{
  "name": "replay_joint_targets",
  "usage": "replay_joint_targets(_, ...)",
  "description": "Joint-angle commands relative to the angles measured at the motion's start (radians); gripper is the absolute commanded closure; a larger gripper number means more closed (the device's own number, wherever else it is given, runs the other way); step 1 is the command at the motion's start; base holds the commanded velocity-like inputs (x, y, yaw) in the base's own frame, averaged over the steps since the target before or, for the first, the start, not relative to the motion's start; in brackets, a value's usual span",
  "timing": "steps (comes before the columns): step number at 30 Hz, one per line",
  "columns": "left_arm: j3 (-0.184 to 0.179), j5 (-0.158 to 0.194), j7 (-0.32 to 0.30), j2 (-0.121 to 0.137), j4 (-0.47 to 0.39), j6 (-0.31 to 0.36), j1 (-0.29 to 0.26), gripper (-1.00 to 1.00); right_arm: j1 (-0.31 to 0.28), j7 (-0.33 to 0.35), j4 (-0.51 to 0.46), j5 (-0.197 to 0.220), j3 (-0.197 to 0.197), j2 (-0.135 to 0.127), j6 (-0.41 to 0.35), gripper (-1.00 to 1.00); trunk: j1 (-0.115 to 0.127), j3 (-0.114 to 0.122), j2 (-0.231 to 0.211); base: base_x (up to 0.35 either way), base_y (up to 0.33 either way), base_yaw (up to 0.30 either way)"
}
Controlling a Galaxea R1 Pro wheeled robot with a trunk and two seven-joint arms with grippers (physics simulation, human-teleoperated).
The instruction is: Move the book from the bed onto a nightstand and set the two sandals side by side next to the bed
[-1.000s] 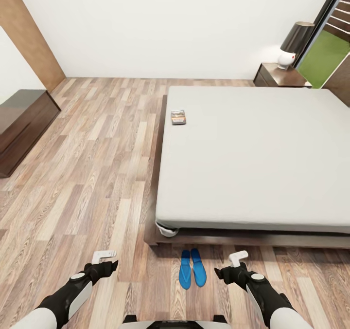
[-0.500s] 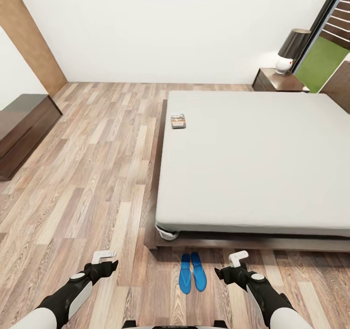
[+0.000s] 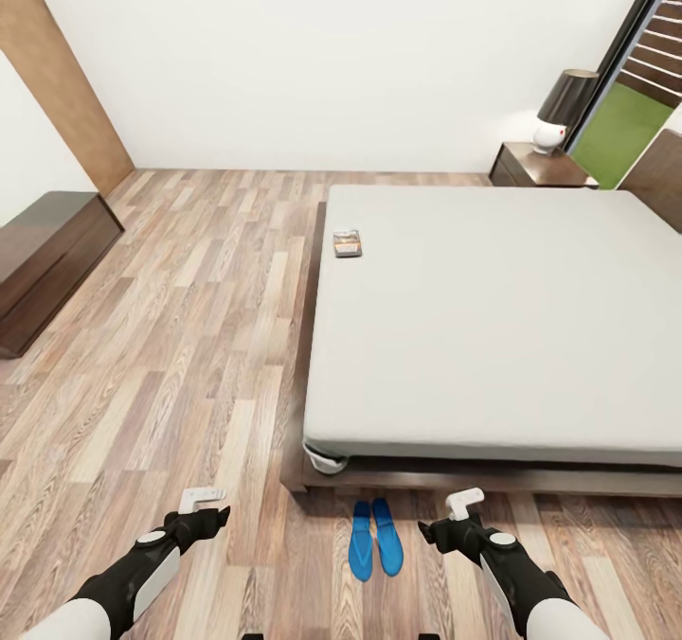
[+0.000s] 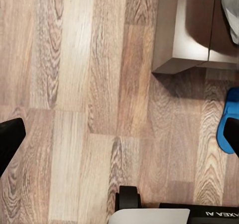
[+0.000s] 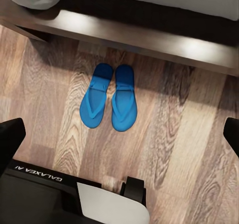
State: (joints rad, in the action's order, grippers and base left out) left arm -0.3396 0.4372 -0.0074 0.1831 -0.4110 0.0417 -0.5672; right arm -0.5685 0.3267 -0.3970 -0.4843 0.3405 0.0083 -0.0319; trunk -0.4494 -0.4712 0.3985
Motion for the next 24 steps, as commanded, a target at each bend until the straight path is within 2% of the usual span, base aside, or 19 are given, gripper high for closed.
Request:
replay_joint_targets(1,-0.004,0.008,-0.001,0.001,-0.002,0.004,0.000,-1.00,0.000,0.008,-0.002,-0.006,0.008,0.001,-0.003,-1.00,-0.001,0.000,0.002,0.000,0.000,0.000)
replay_joint_targets(12,-0.004,0.009,-0.001,0.001,-0.002,0.007,0.000,-1.00,0.002,0.006,0.003,-0.002,0.014,0.001,-0.003,-1.00,-0.001,0.019,0.002,0.000,0.000,0.000)
replay_joint_targets(24,-0.003,0.011,0.000,0.002,0.000,0.023,0.000,-1.00,0.004,-0.004,0.070,0.000,0.020,0.002,-0.003,-1.00,-0.001,0.038,0.002,0.000,0.000,0.000)
